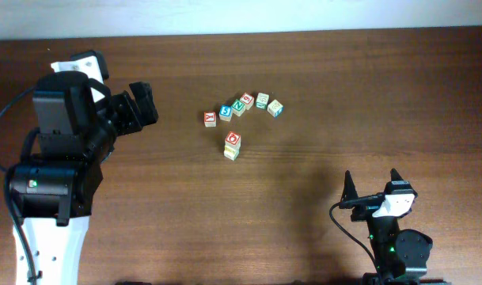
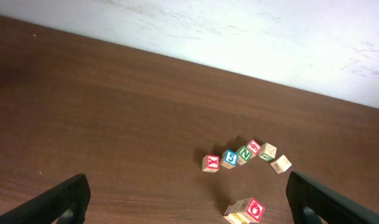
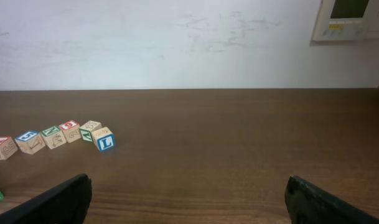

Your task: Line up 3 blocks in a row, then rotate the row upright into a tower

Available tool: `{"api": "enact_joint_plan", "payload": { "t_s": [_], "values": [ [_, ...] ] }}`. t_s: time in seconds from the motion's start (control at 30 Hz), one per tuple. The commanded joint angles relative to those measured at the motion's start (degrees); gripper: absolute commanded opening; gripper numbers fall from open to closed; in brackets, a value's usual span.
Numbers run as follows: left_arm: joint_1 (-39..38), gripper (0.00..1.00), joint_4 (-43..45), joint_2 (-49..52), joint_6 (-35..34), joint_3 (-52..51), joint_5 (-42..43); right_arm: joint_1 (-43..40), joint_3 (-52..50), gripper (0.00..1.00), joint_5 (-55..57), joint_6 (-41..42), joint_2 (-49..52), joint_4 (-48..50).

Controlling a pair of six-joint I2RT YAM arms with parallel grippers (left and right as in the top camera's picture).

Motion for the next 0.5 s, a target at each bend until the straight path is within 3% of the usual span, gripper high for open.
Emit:
{"api": "enact_joint_plan", "payload": {
  "t_s": [0.0, 0.3, 0.37, 0.47],
  "values": [
    [0.20, 0.99, 0.13, -0.31, -0.13, 0.04, -0.42, -0.48, -0.72, 0.99, 0.96, -0.37, -0.59, 0.22],
    [0.20, 0.99, -0.22, -2.47, 0.09, -0.96, -2.69, -0.48, -0.72, 0.98, 0.96, -0.37, -0.59, 0.22],
    [0.20, 0.99, 1.16, -7.34, 0.11, -7.04, -5.27, -0.48, -0.72, 0.98, 0.96, -0.37, -0.59, 0.22],
    [0.20, 0.99, 18.73, -20.79, 0.57, -31.65, -4.96, -0.48, -0.72, 0.99, 0.96, -0.37, -0.59, 0.22]
  ]
}}
